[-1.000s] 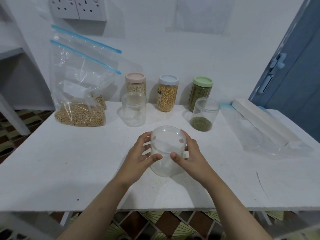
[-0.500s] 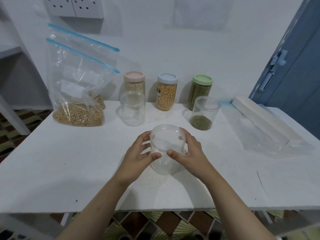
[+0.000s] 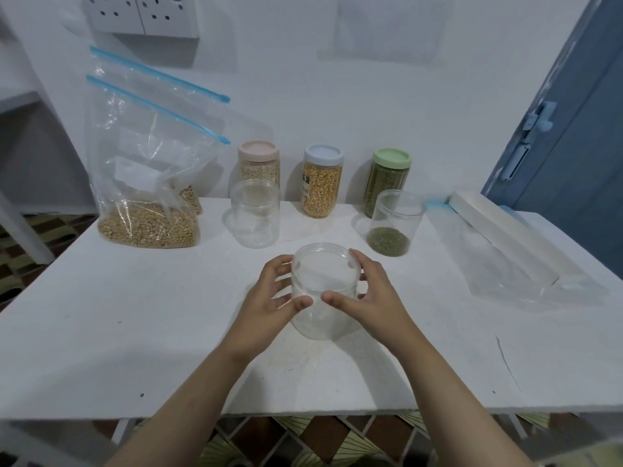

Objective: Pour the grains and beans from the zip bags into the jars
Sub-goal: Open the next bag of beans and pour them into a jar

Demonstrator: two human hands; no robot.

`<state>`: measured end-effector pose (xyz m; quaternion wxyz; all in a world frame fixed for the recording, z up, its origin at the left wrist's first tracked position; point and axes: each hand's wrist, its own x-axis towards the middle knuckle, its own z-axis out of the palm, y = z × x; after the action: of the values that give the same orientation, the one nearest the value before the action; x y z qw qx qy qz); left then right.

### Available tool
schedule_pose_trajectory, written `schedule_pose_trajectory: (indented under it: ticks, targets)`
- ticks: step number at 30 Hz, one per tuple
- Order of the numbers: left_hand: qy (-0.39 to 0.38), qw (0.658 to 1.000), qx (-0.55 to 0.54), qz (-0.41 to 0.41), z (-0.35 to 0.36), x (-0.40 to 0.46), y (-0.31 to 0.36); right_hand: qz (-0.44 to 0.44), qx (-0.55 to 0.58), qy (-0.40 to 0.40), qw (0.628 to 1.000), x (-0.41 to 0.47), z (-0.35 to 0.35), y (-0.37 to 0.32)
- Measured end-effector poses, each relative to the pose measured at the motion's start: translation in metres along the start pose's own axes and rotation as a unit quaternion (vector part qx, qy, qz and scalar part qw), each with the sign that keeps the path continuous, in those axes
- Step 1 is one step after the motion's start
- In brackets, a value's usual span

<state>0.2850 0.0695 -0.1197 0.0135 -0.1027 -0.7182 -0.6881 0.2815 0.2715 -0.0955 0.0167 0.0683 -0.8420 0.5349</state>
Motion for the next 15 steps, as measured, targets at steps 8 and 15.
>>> schedule_pose_trajectory:
  ticks: [8,15]
  targets:
    - [0.02,1.0,0.008,-0.001,0.013,0.004,-0.002,-0.033,0.042,0.073,0.996,0.011,-0.027,-0.005]
    - [0.135,0.987,0.078,0.03,0.055,0.008,-0.009,0.109,-0.091,0.163,0.976,0.008,-0.08,0.052]
